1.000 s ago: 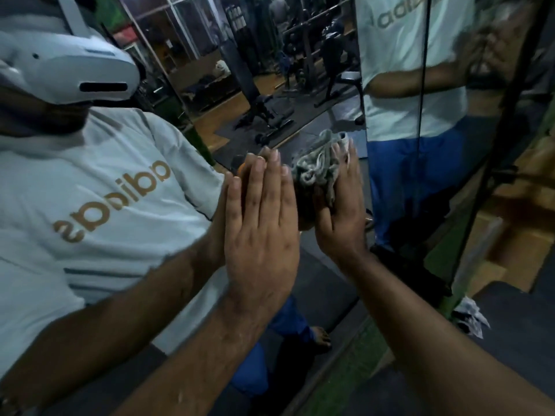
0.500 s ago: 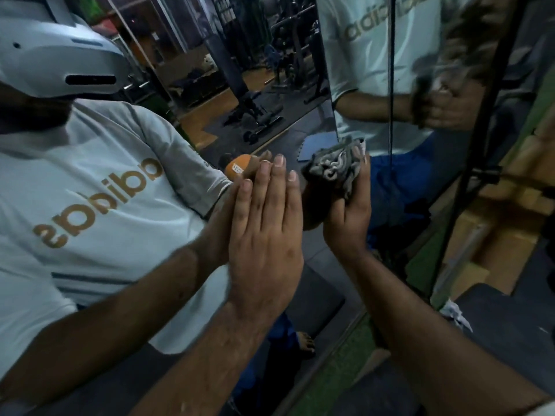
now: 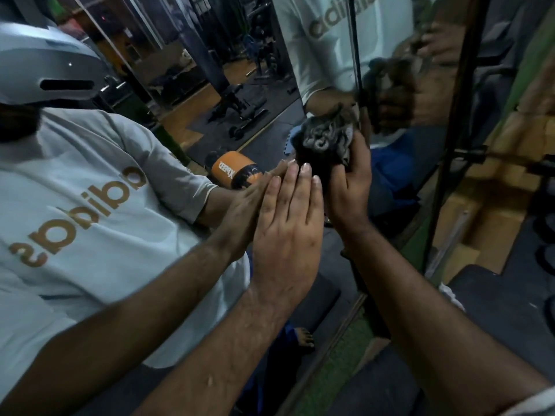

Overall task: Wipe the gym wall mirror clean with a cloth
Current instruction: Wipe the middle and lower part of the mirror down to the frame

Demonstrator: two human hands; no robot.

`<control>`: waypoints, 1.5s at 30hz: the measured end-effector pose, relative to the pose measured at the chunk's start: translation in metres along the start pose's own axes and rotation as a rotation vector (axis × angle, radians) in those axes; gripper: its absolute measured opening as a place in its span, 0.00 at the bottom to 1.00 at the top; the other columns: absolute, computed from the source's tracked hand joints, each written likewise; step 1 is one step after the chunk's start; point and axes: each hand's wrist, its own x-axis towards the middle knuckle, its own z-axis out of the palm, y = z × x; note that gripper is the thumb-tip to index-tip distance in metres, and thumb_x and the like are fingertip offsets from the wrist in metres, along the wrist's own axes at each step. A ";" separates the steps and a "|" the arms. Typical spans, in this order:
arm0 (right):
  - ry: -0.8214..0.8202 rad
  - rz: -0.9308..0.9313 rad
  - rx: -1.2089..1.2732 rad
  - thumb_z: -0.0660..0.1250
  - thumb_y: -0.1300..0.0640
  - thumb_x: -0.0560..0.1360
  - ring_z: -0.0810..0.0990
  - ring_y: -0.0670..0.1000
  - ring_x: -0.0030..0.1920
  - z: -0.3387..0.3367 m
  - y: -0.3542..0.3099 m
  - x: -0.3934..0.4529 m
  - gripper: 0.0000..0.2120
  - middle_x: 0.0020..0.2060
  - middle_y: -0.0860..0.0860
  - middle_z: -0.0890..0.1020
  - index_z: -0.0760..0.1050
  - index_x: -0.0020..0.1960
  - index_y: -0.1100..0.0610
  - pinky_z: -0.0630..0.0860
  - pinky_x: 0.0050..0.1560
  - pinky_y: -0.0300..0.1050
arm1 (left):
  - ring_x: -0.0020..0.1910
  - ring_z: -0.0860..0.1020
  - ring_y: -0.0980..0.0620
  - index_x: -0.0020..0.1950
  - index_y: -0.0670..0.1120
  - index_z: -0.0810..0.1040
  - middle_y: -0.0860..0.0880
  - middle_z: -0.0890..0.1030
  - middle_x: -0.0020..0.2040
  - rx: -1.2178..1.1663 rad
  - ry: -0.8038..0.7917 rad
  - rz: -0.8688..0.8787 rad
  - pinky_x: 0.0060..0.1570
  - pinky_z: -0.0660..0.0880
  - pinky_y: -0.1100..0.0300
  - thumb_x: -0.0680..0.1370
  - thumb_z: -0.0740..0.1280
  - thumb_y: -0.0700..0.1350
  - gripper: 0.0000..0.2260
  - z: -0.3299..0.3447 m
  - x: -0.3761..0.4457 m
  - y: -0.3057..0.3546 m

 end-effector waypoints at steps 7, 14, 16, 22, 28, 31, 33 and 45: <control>-0.081 0.079 -0.182 0.58 0.50 0.78 0.79 0.65 0.67 -0.023 0.052 -0.012 0.29 0.67 0.65 0.79 0.70 0.74 0.65 0.77 0.63 0.66 | 0.79 0.60 0.41 0.76 0.38 0.68 0.39 0.66 0.78 -0.005 -0.046 0.001 0.79 0.52 0.45 0.80 0.64 0.40 0.24 0.019 0.002 0.021; -0.051 0.166 -0.230 0.58 0.58 0.74 0.81 0.63 0.58 -0.026 0.063 -0.035 0.22 0.59 0.65 0.82 0.75 0.65 0.65 0.80 0.57 0.56 | 0.81 0.55 0.40 0.78 0.39 0.65 0.40 0.61 0.80 0.122 -0.115 0.031 0.79 0.43 0.44 0.82 0.59 0.42 0.24 0.037 -0.002 0.025; -0.033 0.225 -0.273 0.60 0.60 0.76 0.80 0.62 0.56 -0.026 0.069 -0.047 0.20 0.57 0.66 0.81 0.75 0.65 0.66 0.76 0.53 0.50 | 0.81 0.55 0.40 0.78 0.40 0.65 0.40 0.60 0.81 0.131 -0.120 0.031 0.80 0.43 0.44 0.83 0.58 0.42 0.23 0.039 -0.003 0.027; 0.080 0.533 -0.079 0.60 0.47 0.84 0.79 0.56 0.62 -0.011 0.054 -0.050 0.19 0.59 0.53 0.80 0.75 0.68 0.59 0.74 0.63 0.50 | 0.81 0.53 0.40 0.79 0.40 0.62 0.40 0.57 0.81 0.139 -0.142 0.006 0.80 0.44 0.44 0.82 0.60 0.42 0.25 0.042 -0.005 0.032; 0.014 0.246 -0.102 0.62 0.53 0.83 0.79 0.50 0.53 -0.018 0.071 -0.052 0.13 0.52 0.52 0.80 0.77 0.61 0.60 0.74 0.52 0.36 | 0.81 0.52 0.41 0.80 0.40 0.59 0.41 0.56 0.82 0.168 -0.144 0.027 0.79 0.44 0.45 0.82 0.57 0.41 0.25 0.042 -0.008 0.030; 0.065 0.389 -0.106 0.60 0.54 0.85 0.75 0.42 0.60 -0.021 0.094 -0.068 0.19 0.61 0.53 0.79 0.73 0.72 0.62 0.71 0.59 0.38 | 0.81 0.54 0.41 0.80 0.40 0.61 0.40 0.58 0.81 0.174 -0.134 0.044 0.79 0.46 0.45 0.82 0.57 0.41 0.25 0.041 -0.008 0.030; 0.128 0.550 -0.033 0.59 0.53 0.87 0.75 0.47 0.66 -0.014 0.092 -0.070 0.21 0.65 0.50 0.77 0.69 0.77 0.59 0.69 0.66 0.40 | 0.81 0.54 0.41 0.79 0.40 0.62 0.40 0.58 0.81 0.173 -0.142 0.051 0.79 0.45 0.45 0.82 0.59 0.41 0.25 0.040 -0.008 0.029; 0.139 0.686 -0.031 0.59 0.57 0.85 0.76 0.60 0.68 -0.013 0.097 -0.085 0.18 0.67 0.59 0.78 0.71 0.74 0.59 0.71 0.66 0.48 | 0.81 0.57 0.42 0.78 0.39 0.66 0.39 0.63 0.79 0.007 -0.151 -0.056 0.80 0.48 0.47 0.79 0.67 0.41 0.27 0.000 -0.040 0.016</control>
